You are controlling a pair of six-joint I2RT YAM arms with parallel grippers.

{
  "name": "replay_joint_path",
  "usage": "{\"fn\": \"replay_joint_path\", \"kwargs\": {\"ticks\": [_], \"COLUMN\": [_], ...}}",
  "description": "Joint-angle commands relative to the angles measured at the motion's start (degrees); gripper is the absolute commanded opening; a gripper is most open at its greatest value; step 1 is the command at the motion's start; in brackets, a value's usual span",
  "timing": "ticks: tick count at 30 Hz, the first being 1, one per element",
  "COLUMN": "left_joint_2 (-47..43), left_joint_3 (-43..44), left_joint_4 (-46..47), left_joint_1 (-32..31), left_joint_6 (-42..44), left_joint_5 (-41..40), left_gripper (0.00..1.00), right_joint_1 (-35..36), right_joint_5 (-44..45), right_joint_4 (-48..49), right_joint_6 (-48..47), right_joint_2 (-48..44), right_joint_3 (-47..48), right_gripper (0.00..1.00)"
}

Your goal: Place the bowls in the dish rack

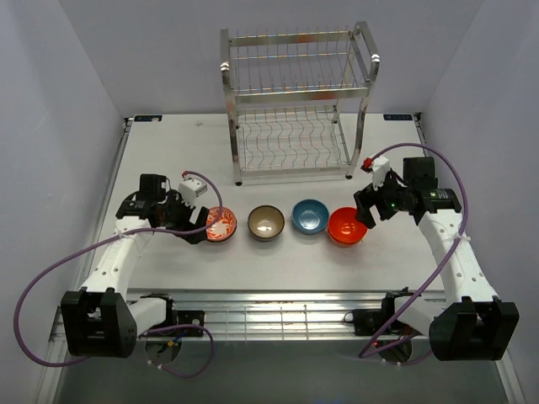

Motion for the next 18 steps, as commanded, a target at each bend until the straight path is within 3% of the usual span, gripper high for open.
{"fn": "replay_joint_path", "kwargs": {"ticks": [1, 7, 11, 18], "left_joint_2": [0.2, 1.0, 6.8, 12.9], "left_joint_3": [1.0, 9.9, 15.6, 16.7], "left_joint_4": [0.1, 1.3, -1.6, -2.5], "left_joint_1": [-0.3, -0.3, -0.3, -0.8], "left_joint_6": [-0.6, -4.1, -3.3, -1.1], "left_joint_5": [0.5, 3.2, 5.2, 1.8], "left_gripper": [0.98, 0.97, 0.88, 0.81], "right_joint_1": [0.8, 1.6, 1.8, 2.3], "right_joint_5": [-0.4, -0.1, 0.1, 0.4], "right_joint_4": [-0.5, -0.7, -0.5, 0.2], "right_joint_6": [-0.9, -0.7, -0.1, 1.2], "right_joint_2": [-0.3, 0.3, 1.5, 3.2], "right_joint_3": [0.1, 2.2, 2.6, 3.1], "right_gripper": [0.93, 0.93, 0.94, 0.94]}}
